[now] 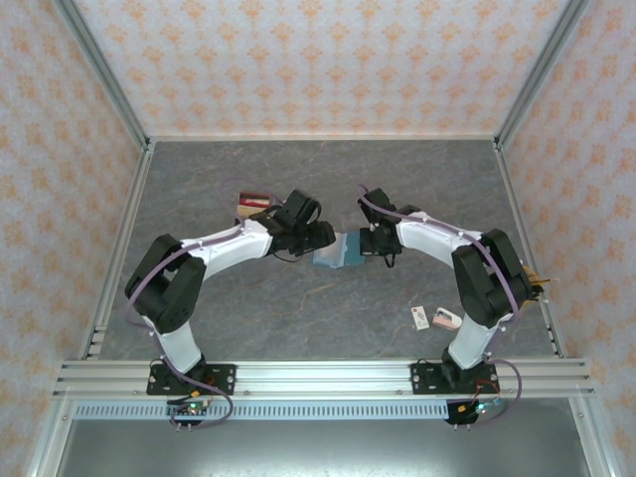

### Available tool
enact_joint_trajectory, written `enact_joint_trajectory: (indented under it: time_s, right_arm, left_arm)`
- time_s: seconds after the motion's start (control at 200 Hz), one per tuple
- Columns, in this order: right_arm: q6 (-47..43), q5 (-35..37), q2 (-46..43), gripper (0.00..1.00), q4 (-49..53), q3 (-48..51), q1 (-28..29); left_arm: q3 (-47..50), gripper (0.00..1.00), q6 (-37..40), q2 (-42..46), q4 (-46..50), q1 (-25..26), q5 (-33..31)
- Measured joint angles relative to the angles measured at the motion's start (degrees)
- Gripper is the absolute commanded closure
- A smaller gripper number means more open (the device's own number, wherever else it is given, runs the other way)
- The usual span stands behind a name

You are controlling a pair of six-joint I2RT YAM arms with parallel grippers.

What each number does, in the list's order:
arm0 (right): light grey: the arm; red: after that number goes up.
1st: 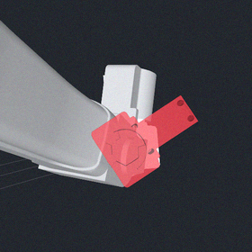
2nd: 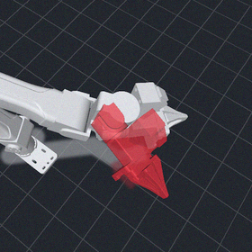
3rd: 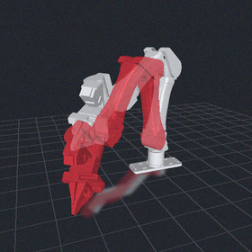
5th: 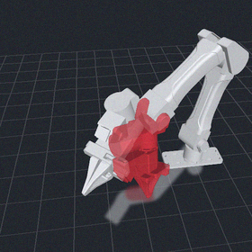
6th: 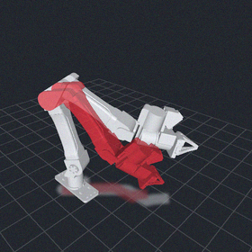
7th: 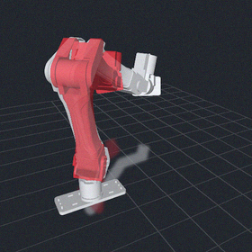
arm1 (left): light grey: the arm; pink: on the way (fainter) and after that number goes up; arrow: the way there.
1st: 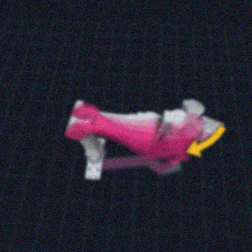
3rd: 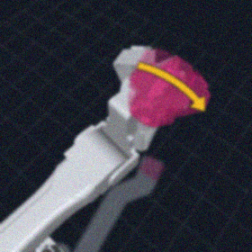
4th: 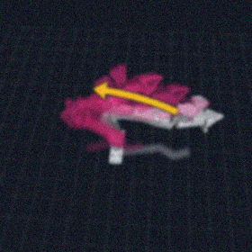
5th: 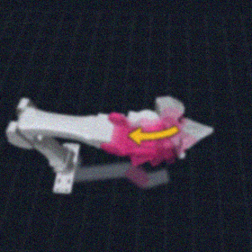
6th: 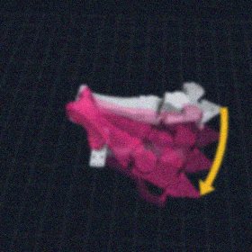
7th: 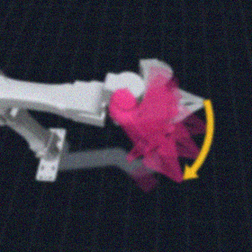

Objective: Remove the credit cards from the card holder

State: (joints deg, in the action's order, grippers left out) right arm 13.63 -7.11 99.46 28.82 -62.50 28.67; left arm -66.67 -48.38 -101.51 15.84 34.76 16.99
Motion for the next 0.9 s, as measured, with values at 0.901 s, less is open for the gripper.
enact_joint_trajectory:
  time_s: [0.901]
  right_arm:
    - [0.0, 0.1, 2.0, 0.97, -3.7, 2.7, 0.0]
  left_arm:
    - [-10.4, 0.32, 1.8, -10.6, 8.2, 0.0, 1.4]
